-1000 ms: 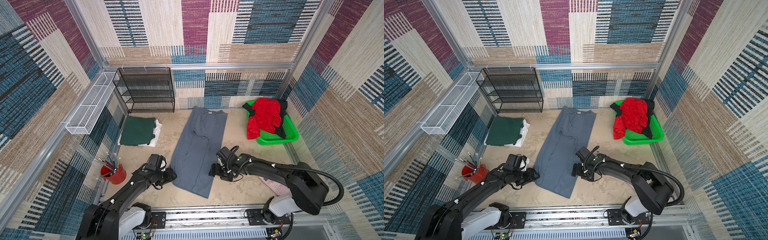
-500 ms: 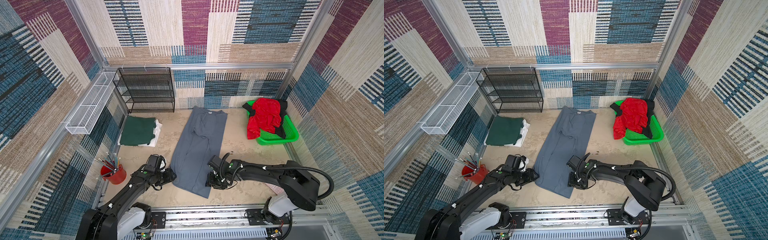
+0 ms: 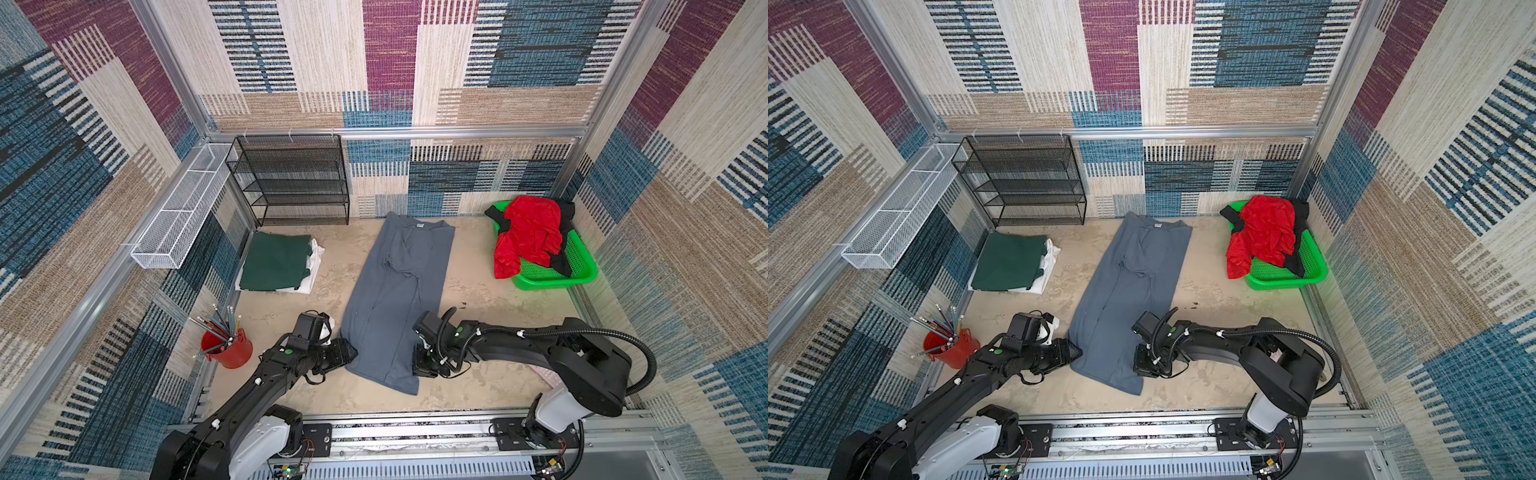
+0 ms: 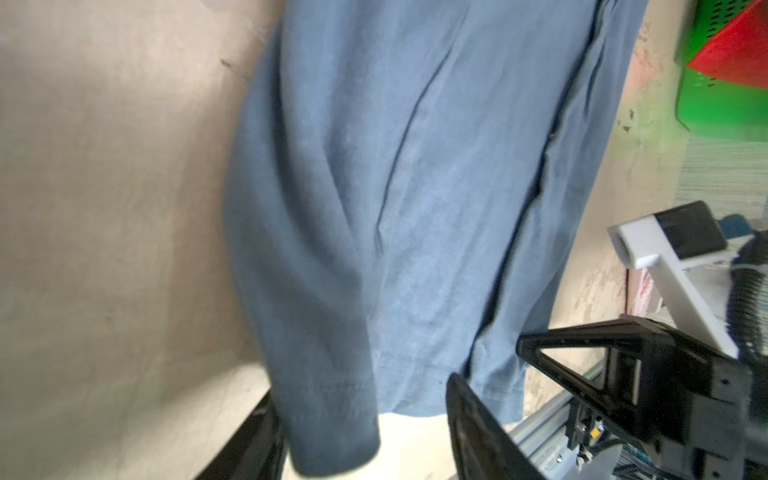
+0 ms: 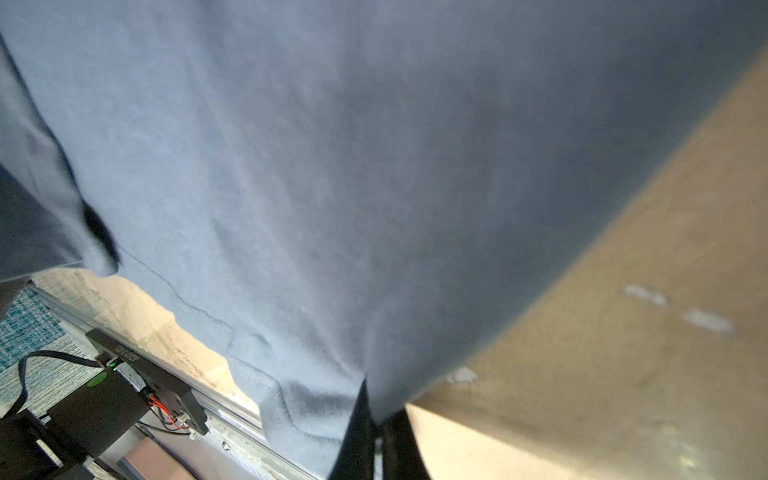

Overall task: Fold and stack the t-shirts
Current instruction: 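Grasp the near-end corners of the grey-blue shirt with both grippers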

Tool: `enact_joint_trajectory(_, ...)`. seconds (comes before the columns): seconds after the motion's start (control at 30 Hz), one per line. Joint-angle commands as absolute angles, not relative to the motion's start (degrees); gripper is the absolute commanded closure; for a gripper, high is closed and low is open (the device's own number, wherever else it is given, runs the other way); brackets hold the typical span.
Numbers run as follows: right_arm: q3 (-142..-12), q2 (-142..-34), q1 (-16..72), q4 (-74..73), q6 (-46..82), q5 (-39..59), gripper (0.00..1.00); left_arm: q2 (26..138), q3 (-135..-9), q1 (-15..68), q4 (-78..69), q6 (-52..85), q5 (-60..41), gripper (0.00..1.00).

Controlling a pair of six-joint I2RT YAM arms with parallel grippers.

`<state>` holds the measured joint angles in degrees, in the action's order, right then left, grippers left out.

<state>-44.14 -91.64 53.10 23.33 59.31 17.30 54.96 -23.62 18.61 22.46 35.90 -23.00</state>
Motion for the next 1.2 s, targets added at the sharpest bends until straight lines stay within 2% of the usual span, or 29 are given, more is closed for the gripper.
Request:
enact_joint_trajectory(0.0, -41.14, -90.66, 52.37, 29.81, 60.3, 11.69, 1.0, 53.0, -24.55, 19.41, 23.3, 36.64, -23.53, 0.38)
enact_joint_trajectory(0.13, -38.18, -86.17, 48.11, 34.83, 58.05, 8.97, 1.0, 50.4, -26.61, 19.56, 27.9, 34.53, -22.58, 0.32)
enact_joint_trajectory(0.3, -35.9, -79.2, 43.06, 40.6, 55.84, 4.96, 1.0, 49.67, -26.29, 20.02, 28.05, 36.77, -27.06, 0.32)
enact_joint_trajectory(0.57, -37.81, -74.88, 39.91, 48.81, 53.17, -0.43, 1.0, 48.38, -23.82, 20.3, 26.0, 37.2, -25.5, 0.32)
enact_joint_trajectory(0.63, -37.62, -72.95, 39.81, 47.7, 53.07, 1.15, 0.88, 49.82, -24.12, 20.47, 25.5, 36.77, -26.56, 0.34)
enact_joint_trajectory(0.73, -35.49, -69.51, 39.81, 41.5, 51.75, 8.67, 0.57, 51.26, -24.06, 21.25, 24.39, 36.56, -27.68, 0.35)
enact_joint_trajectory(0.77, -34.55, -68.58, 39.81, 39.71, 51.91, 11.05, 0.5, 51.35, -23.97, 21.65, 24.03, 36.64, -27.62, 0.35)
enact_joint_trajectory(0.87, -32.26, -66.65, 39.81, 38.89, 53.61, 13.13, 0.49, 51.5, -23.22, 23.12, 22.21, 37.24, -27.93, 0.35)
enact_joint_trajectory(1.07, -32.5, -65.25, 39.81, 44.7, 53.7, 9.53, 0.46, 54.61, -23.65, 26.85, 21.4, 37.82, -30.12, 0.35)
enact_joint_trajectory(1.17, -33.7, -63.63, 39.81, 48.32, 54.84, 7.41, 0.43, 56.15, -25.0, 29.61, 23.89, 36.67, -28.14, 0.36)
